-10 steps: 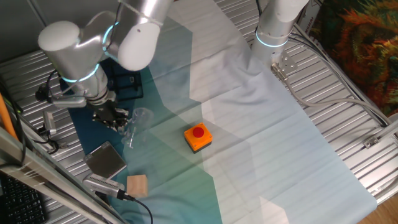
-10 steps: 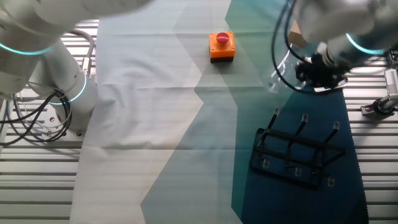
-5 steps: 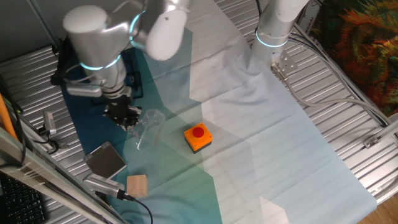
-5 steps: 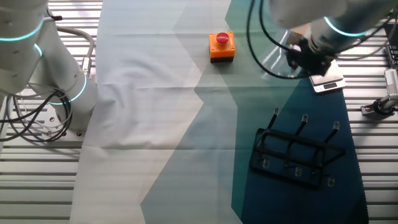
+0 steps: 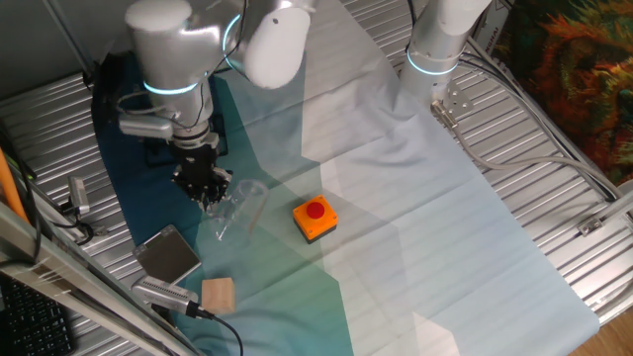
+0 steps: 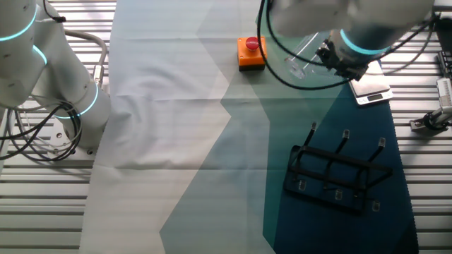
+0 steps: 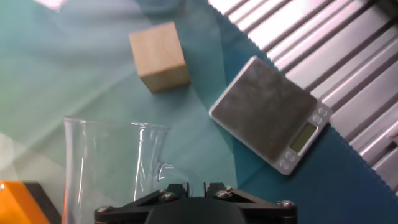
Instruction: Take the cup off the cup rack
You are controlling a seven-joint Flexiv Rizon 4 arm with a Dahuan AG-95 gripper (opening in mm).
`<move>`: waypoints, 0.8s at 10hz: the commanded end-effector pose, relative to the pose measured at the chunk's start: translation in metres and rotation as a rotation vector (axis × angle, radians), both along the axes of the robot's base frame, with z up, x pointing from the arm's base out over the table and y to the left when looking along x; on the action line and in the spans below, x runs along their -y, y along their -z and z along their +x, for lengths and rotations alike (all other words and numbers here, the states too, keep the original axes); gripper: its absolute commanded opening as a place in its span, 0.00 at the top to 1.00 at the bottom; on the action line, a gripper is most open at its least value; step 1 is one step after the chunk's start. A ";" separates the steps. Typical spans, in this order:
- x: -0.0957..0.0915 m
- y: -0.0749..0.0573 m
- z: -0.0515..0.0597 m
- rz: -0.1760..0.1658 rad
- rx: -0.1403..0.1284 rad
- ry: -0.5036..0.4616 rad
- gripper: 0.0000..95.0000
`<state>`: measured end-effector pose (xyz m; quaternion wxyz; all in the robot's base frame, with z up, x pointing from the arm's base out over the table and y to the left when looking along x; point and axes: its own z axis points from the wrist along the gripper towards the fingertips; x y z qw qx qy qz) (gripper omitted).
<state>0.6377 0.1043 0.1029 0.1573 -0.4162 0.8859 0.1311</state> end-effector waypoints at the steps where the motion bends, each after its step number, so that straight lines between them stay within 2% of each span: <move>1: -0.008 -0.003 0.005 0.057 0.036 0.044 1.00; 6: -0.018 -0.004 0.014 0.062 0.066 0.128 1.00; 8: -0.018 -0.004 0.014 0.068 0.096 0.150 1.00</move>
